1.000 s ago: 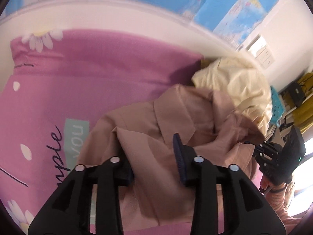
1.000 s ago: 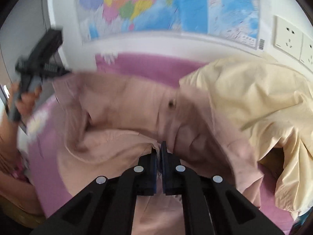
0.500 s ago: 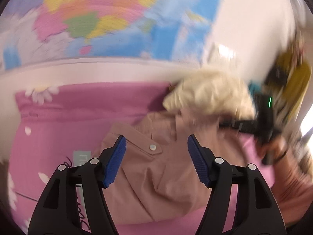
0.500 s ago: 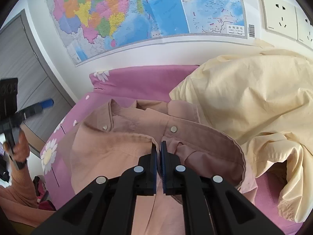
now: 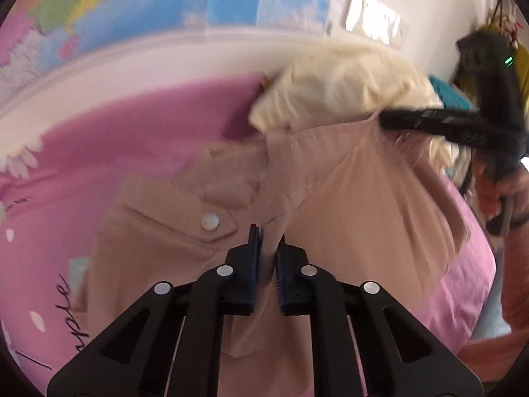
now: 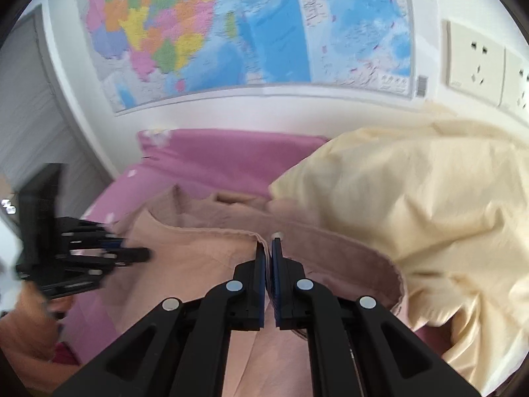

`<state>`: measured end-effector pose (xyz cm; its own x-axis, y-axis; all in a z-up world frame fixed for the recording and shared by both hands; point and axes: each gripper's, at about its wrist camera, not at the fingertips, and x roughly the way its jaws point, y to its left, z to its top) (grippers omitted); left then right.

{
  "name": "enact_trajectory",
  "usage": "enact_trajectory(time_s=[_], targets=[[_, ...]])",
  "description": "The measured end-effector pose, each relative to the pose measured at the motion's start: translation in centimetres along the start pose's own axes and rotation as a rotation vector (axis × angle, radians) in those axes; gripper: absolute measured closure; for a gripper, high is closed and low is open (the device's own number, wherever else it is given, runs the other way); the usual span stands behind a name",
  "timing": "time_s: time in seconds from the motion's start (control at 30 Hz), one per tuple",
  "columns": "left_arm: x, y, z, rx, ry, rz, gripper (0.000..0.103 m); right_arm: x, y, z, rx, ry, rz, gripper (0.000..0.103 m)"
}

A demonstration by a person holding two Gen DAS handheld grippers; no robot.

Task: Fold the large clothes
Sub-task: 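Open both grippers and release the folded jacket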

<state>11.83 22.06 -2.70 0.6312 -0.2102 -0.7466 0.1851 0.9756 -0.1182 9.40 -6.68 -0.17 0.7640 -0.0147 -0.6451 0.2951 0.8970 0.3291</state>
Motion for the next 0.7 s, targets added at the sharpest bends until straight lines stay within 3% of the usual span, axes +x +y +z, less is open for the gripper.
enact_trajectory(time_s=[0.07, 0.2, 0.27, 0.33, 0.4, 0.53, 0.63, 0.7], targets=[[0.0, 0.4, 0.3, -0.028, -0.013, 0.018, 0.089, 1.7, -0.3, 0.2, 0.008, 0.024, -0.012, 0.098], [3.6, 2.0, -0.2, -0.079, 0.091, 0.046, 0.08, 4.8, -0.3, -0.5, -0.023, 0.105, -0.06, 0.085], [4.8, 2.6, -0.9, -0.108, 0.122, 0.051, 0.069, 4.5, -0.3, -0.9, -0.019, 0.092, -0.07, 0.051], [4.8, 2.8, -1.3, -0.107, 0.109, 0.068, 0.058, 2.0, -0.3, -1.7, -0.021, 0.016, -0.043, 0.041], [4.4, 3.4, -1.5, -0.118, 0.099, 0.071, 0.045, -0.9, -0.3, -2.7, -0.03, -0.05, -0.044, 0.04], [2.3, 4.5, -1.9, -0.133, 0.039, 0.044, 0.039, -5.5, -1.2, -6.1, -0.014, -0.132, -0.087, 0.04], [0.2, 5.6, -2.1, -0.138, -0.023, 0.029, 0.037, -5.6, -1.8, -8.5, -0.009, -0.105, -0.17, 0.04], [0.0, 6.1, -1.8, -0.139, -0.034, 0.045, 0.035, -4.4, -2.5, -9.4, 0.004, -0.064, -0.17, 0.04]])
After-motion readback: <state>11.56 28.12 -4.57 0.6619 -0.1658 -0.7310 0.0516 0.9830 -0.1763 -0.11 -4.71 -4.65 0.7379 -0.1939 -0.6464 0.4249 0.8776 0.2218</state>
